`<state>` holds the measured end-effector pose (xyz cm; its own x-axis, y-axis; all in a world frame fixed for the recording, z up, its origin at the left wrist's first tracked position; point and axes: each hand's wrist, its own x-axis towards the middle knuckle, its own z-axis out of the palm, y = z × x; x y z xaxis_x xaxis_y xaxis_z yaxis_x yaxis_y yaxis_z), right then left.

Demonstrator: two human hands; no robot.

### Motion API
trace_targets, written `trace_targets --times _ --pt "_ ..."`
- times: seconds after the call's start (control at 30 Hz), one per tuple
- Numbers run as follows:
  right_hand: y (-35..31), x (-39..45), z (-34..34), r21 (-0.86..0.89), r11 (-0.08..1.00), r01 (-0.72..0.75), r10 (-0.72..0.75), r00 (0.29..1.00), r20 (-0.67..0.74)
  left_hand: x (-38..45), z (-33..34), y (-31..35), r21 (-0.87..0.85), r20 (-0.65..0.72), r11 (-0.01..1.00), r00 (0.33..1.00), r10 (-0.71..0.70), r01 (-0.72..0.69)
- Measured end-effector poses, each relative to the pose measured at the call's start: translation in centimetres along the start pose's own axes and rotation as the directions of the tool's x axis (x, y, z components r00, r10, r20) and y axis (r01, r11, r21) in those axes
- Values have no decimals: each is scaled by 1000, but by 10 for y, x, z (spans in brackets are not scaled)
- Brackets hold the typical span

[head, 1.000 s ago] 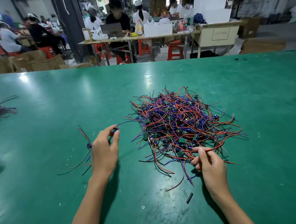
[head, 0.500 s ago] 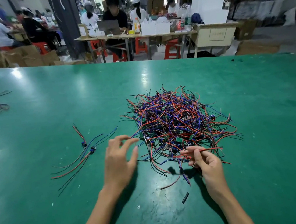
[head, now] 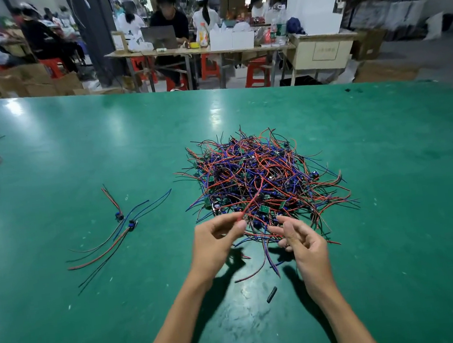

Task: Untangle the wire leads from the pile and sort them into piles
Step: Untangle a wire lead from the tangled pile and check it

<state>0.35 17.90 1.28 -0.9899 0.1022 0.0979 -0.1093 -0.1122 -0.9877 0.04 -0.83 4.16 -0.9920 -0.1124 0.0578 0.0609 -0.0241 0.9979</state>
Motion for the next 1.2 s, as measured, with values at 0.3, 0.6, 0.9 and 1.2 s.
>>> trace_targets --times 0.3,0.6,0.9,1.2 --pt "6 -5 2 -378 923 76 -73 997 21 24 -88 11 393 -462 910 827 321 -134" --pt "6 -9 11 -777 578 250 -204 966 160 15 -126 -23 760 -572 570 737 358 313" --pt "5 -11 10 -780 577 243 -178 969 170 8 -15 -24 933 -83 359 951 297 -31" --pt "4 -10 9 -705 670 232 -186 972 144 -6 -10 -5 447 -125 883 968 216 -140"
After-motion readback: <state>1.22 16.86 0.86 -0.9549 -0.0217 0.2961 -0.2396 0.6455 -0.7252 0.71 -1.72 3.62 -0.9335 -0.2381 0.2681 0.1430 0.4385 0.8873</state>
